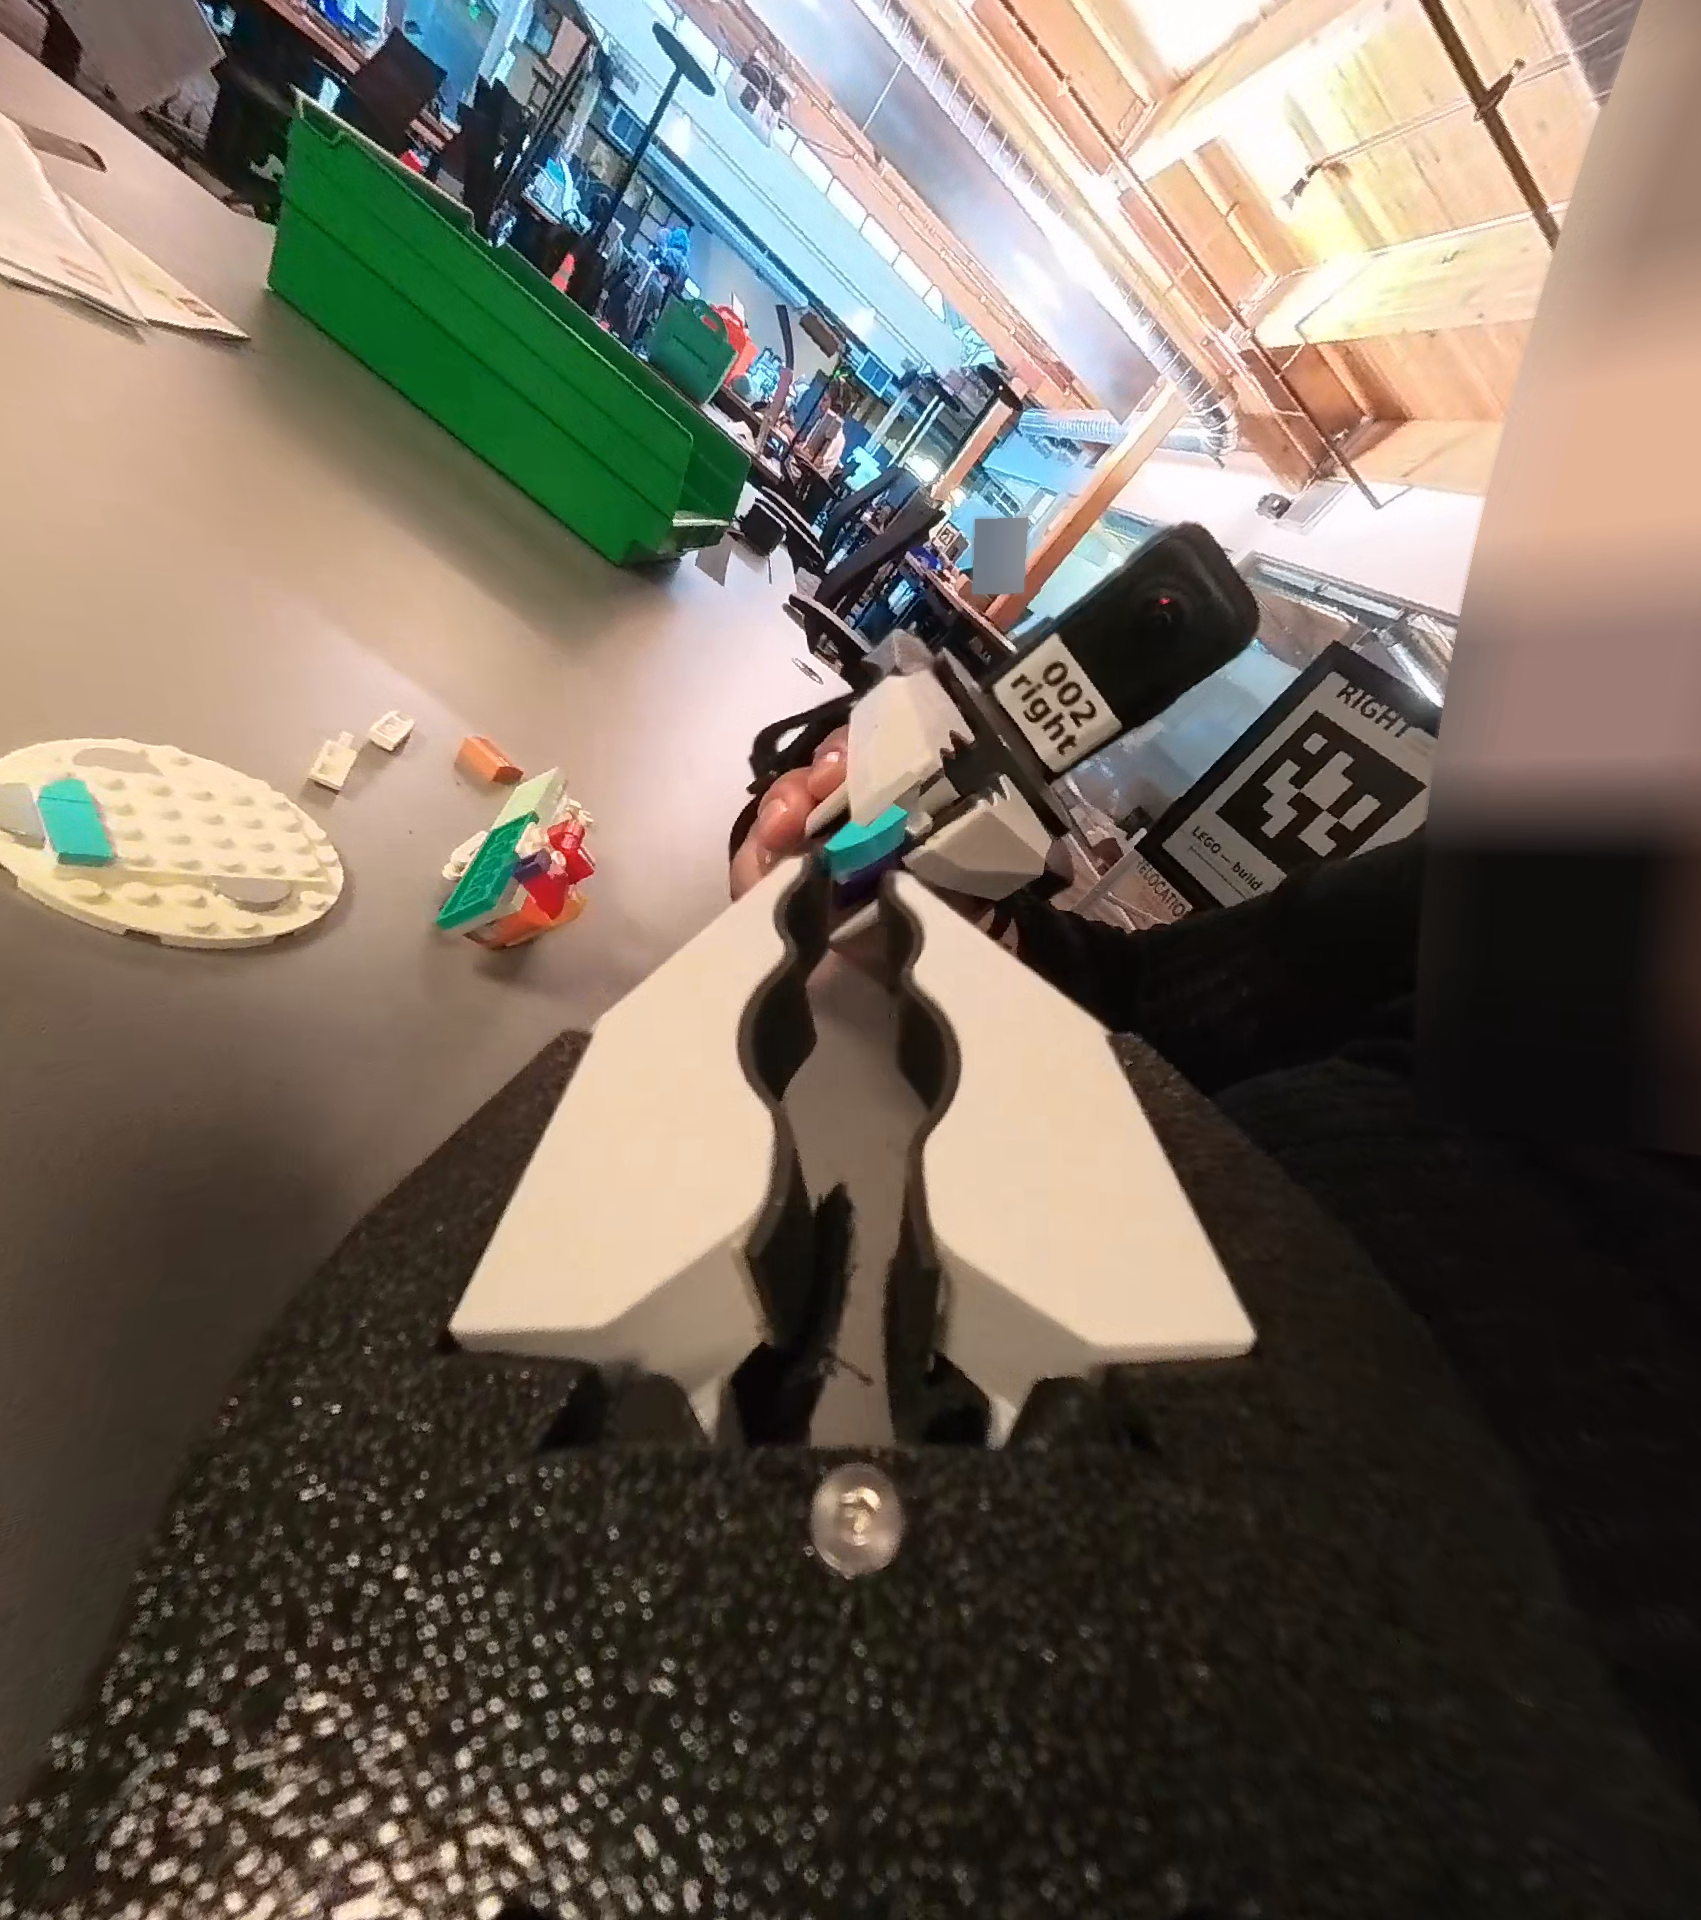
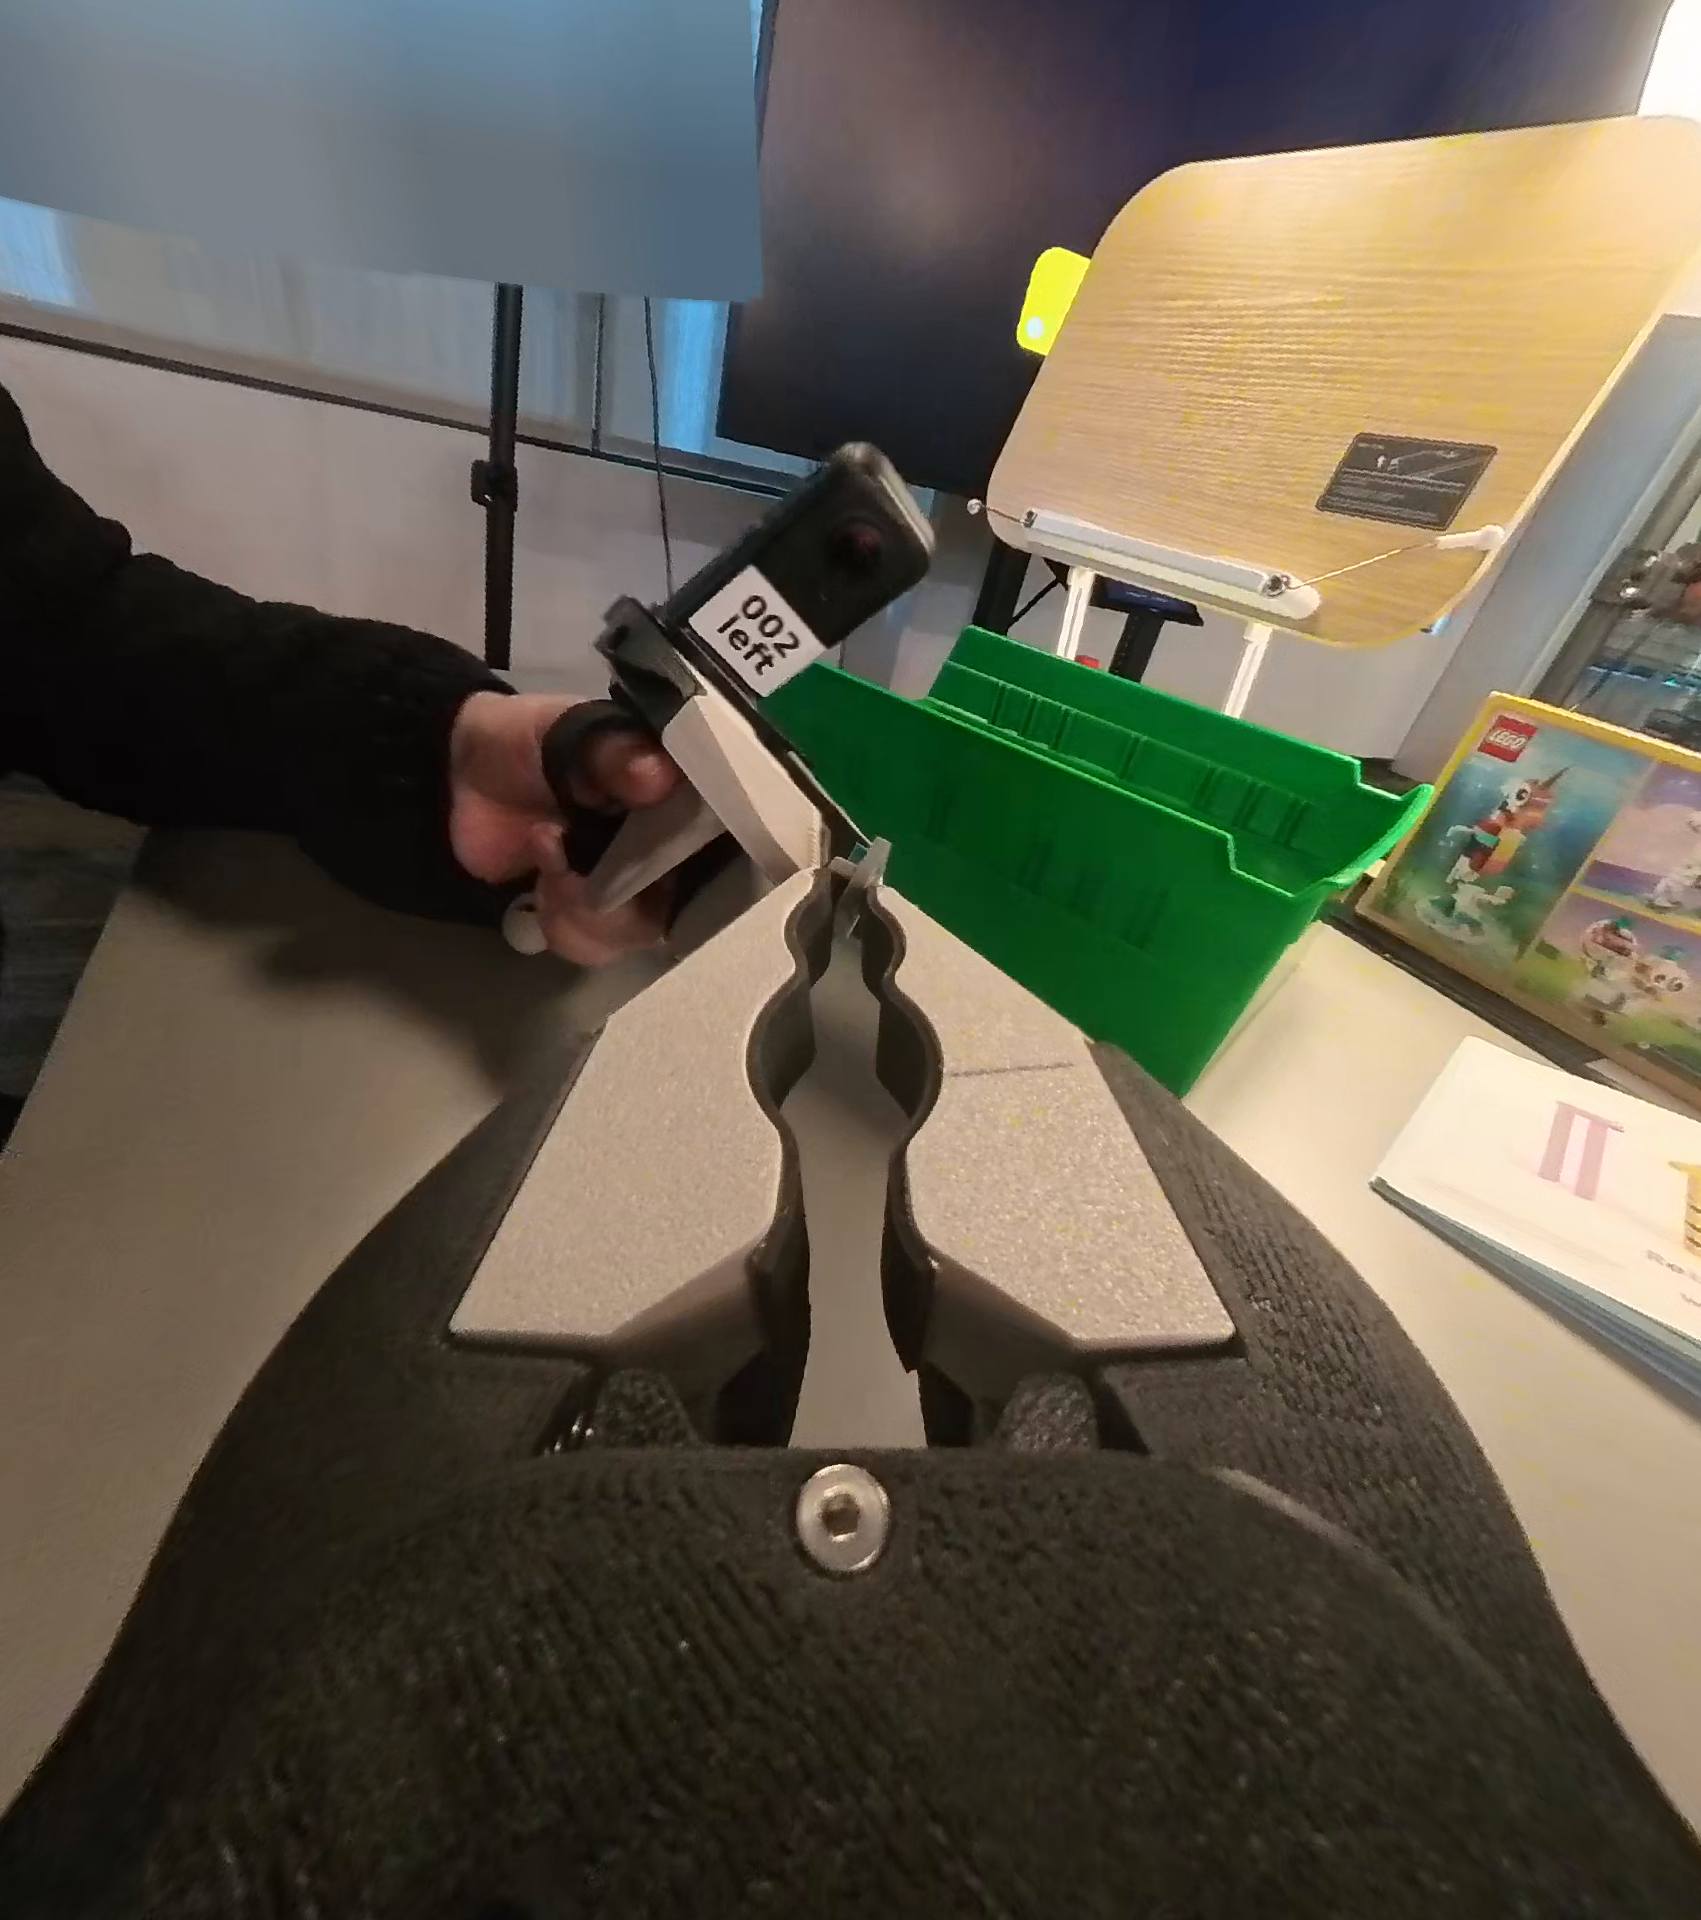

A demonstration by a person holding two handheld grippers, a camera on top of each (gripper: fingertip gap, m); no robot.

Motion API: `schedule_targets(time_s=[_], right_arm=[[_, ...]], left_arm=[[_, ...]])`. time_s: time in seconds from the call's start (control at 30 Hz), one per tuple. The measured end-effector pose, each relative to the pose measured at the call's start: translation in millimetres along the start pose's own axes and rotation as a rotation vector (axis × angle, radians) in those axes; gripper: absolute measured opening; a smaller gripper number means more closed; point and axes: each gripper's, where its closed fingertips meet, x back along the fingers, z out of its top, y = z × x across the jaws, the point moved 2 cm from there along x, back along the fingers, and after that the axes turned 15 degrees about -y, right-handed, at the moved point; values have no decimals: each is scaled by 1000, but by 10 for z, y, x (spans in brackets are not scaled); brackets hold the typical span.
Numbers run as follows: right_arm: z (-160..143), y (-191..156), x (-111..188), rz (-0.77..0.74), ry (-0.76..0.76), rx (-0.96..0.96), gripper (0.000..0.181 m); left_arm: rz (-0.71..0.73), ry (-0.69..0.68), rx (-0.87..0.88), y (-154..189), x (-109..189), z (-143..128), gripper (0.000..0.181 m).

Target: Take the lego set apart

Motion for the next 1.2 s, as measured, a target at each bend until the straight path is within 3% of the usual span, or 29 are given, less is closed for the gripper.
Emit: schedule_targets(time_s=[0.4,0.67,0.8,0.9,1.03,1.2], right_arm=[[-48,42,-20,-56,-42,29,3],[-292,22,-148,12,-214,-44,5],[-357,94,-174,-10,-264,-123,5],[-409,205,-152,-57,-290,-170,3],[-441,225,-136,-37,-304,-214,3],[-551,275,-130,-62,-381,-228,3]], left_arm=[[56,-15,-100,-45,18,-27,3],[412,-255,-511,-270,-11,-247,2],[596,-310,-680,-343,12,-234,0],[606,-347,-747,-301,-43,-282,0],[715,-431,-733,-497,-15,-343,0],[725,-446,-599,-616,28,-368,0]])
